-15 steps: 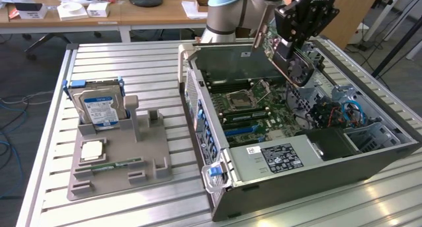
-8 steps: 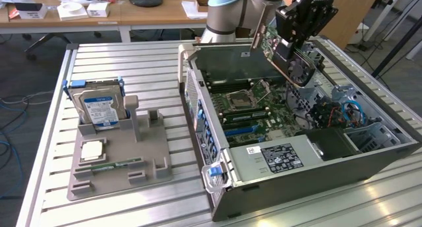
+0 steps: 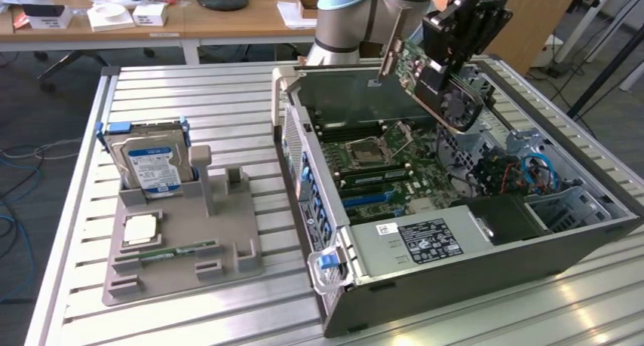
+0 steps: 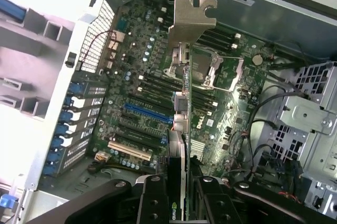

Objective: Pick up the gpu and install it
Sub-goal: 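Insert the gpu into the slot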

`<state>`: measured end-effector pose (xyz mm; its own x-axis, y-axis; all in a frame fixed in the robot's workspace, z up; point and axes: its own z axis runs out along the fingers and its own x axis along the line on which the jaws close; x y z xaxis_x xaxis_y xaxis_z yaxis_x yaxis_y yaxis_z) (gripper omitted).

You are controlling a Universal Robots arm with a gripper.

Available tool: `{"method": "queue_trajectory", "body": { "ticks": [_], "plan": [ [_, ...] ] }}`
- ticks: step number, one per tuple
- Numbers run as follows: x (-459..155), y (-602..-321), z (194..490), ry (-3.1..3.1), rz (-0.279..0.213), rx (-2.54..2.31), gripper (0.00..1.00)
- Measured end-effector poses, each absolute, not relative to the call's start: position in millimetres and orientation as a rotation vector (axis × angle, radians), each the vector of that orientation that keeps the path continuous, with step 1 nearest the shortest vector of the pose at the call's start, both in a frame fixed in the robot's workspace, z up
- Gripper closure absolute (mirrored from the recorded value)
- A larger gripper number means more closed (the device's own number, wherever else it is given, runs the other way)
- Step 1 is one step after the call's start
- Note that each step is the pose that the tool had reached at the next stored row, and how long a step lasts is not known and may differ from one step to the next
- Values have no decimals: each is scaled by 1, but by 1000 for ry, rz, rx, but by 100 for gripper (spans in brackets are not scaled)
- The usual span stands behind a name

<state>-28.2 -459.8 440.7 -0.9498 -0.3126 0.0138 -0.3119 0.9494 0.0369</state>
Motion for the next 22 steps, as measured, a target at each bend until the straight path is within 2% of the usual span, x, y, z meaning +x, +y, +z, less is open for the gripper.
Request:
{"method": "queue_trajectory", "body": {
  "ticks": [22],
  "plan": [
    [-28, -459, 438, -2990, -48, 882, 74]
  ]
}}
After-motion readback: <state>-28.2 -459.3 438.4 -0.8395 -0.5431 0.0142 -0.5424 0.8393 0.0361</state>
